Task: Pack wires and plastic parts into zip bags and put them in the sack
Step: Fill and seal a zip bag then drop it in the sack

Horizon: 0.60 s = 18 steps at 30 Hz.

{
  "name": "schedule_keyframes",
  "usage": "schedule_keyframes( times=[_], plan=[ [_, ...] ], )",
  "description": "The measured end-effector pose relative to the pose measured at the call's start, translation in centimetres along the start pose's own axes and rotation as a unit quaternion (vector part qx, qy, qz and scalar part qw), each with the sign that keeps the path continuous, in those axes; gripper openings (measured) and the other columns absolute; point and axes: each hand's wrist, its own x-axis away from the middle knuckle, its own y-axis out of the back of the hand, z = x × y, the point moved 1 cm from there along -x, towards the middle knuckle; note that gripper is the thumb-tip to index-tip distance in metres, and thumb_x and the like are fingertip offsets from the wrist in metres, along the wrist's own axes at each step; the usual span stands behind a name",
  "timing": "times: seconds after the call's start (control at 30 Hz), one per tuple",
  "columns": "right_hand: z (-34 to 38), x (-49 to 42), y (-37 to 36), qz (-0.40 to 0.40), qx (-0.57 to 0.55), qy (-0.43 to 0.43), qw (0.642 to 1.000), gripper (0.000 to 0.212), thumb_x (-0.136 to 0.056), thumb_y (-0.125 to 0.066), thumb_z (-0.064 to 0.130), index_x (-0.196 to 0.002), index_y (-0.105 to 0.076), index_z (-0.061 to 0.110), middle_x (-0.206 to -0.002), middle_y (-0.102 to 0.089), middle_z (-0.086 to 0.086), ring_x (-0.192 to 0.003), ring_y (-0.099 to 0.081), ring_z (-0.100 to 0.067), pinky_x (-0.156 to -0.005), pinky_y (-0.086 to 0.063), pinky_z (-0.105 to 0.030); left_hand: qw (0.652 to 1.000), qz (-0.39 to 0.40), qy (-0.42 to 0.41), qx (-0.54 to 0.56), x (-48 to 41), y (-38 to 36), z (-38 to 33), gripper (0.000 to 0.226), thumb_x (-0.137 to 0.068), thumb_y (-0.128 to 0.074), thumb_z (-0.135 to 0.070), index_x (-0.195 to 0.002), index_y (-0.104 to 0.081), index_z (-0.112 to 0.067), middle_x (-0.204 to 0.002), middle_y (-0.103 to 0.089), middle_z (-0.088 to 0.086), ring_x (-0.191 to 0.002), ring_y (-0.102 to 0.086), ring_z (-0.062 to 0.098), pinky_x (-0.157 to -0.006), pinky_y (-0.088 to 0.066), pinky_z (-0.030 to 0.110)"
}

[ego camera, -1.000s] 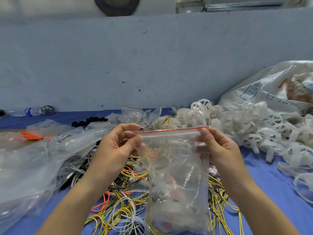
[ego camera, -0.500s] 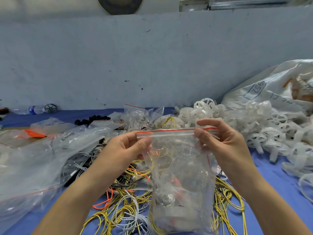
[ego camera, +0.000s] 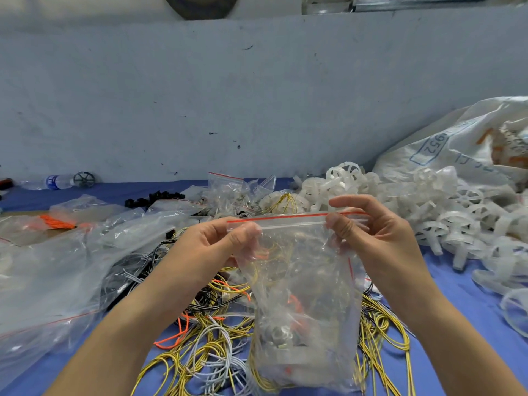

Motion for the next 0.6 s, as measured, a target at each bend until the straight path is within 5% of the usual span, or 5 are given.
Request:
schedule_keyframes(
  times=[0.23, 0.37, 0.47, 0.6],
  plan=[
    [-0.1, -0.2, 0.5, 0.005, 0.015, 0.008, 1.000, 0.017, -0.076, -0.072, 0.026, -0.093, -0.073, 0.026, -0.072, -0.072, -0.001, -0.058, -0.062, -0.009, -0.058, -0.051, -0.017, 1.000, 0.002, -0.011, -0.011, 0.1, -0.1, -0.4, 0.036, -0.080, -0.060, -0.052, -0.099, -0.077, -0.026, -0.096, -0.076, 0.004, -0.091, -0.072, 0.020, -0.082, -0.059, 0.029],
    [-0.2, -0.4, 1.1, 0.008, -0.002, 0.004, 1.000, 0.017, -0.089, -0.063, 0.008, -0.101, -0.070, 0.018, -0.075, -0.074, -0.001, -0.061, -0.068, -0.009, -0.060, -0.053, -0.016, 0.999, -0.012, -0.032, -0.023, 0.1, 0.2, -0.5, 0.025, -0.085, -0.060, -0.039, -0.099, -0.077, -0.027, -0.097, -0.076, 0.009, -0.094, -0.070, 0.029, -0.083, -0.059, 0.033],
    [-0.1, -0.5, 1.4, -0.007, -0.001, -0.001, 1.000, 0.018, -0.084, -0.065, 0.017, -0.101, -0.071, 0.021, -0.076, -0.075, -0.002, -0.063, -0.068, -0.012, -0.065, -0.058, -0.024, 0.999, -0.023, -0.045, -0.021, 0.2, 0.3, -0.7, 0.021, -0.084, -0.062, -0.032, -0.097, -0.078, -0.028, -0.094, -0.076, 0.006, -0.089, -0.072, 0.021, -0.074, -0.056, 0.020],
    [-0.1, -0.6, 1.9, -0.016, 0.022, 0.011, 1.000, 0.019, -0.082, -0.065, 0.022, -0.100, -0.071, 0.021, -0.079, -0.075, -0.004, -0.065, -0.068, -0.015, -0.067, -0.058, -0.025, 0.997, -0.041, -0.059, -0.024, 0.1, 0.3, -0.7, 0.019, -0.082, -0.065, -0.029, -0.097, -0.077, -0.031, -0.096, -0.077, 0.001, -0.091, -0.073, 0.016, -0.077, -0.056, 0.020]
  ],
)
